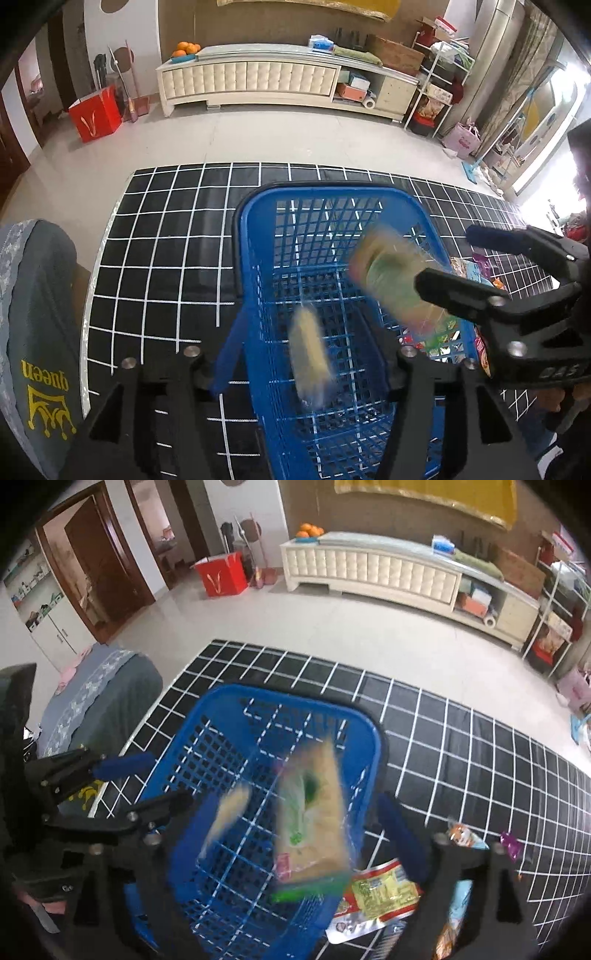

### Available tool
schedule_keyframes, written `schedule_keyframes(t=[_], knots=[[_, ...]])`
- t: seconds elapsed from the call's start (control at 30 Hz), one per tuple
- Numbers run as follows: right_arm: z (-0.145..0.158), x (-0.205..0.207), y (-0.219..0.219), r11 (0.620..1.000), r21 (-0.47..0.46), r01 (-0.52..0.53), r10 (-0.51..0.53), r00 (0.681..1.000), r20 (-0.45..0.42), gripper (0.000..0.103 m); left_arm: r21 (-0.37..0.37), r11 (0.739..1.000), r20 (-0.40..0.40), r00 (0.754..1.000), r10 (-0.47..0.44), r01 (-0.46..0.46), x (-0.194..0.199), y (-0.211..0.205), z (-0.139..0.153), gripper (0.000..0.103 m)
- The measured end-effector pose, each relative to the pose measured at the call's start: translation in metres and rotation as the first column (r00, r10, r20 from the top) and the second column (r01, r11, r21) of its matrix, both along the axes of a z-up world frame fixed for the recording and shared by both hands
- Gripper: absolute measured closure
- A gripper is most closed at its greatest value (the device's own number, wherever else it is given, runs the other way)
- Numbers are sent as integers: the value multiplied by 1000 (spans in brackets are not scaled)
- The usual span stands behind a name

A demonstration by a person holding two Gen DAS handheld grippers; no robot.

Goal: Organize snacks
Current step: 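Open both tools to drop the cracker packs into the basket, then move both tools back over the snack pile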

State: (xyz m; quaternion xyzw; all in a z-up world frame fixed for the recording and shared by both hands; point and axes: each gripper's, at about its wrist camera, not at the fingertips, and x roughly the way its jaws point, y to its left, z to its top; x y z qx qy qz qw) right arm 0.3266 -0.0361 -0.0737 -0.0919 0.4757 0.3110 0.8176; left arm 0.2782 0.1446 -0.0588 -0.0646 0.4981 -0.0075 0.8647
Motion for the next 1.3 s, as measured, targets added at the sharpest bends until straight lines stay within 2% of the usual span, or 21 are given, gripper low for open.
schedule_keyframes(t=[0.4, 0.8, 0.83, 0.87, 0.9, 1.03, 1.3], knots=[[14, -19, -23, 999, 24, 26, -26, 999, -20, 7, 21, 1000, 28, 999, -20, 19, -29, -21, 22, 44], [44, -58, -90, 995, 45, 94, -95, 995, 21, 7, 24, 998, 89, 994, -62, 61, -67, -70, 56, 44], [45, -60, -94, 994, 46, 97, -98, 995, 22, 7, 28, 997, 95, 993, -68, 66, -70, -75, 58, 43], [46, -63, -102, 994, 46, 102, -103, 994, 26, 7, 30, 997, 103, 992, -77, 74, -73, -82, 60, 34], [47, -66, -108, 993, 44, 107, -109, 994, 31, 7, 28, 996, 111, 990, -86, 83, -75, -88, 61, 32], [50, -76, -136, 991, 27, 133, -135, 989, 55, 7, 32, 992, 115, 986, -124, 121, -79, -114, 60, 32], [35, -82, -200, 977, 15, 212, -213, 976, 37, 7, 25, 985, 96, 980, -172, 171, -77, -168, 41, 32]])
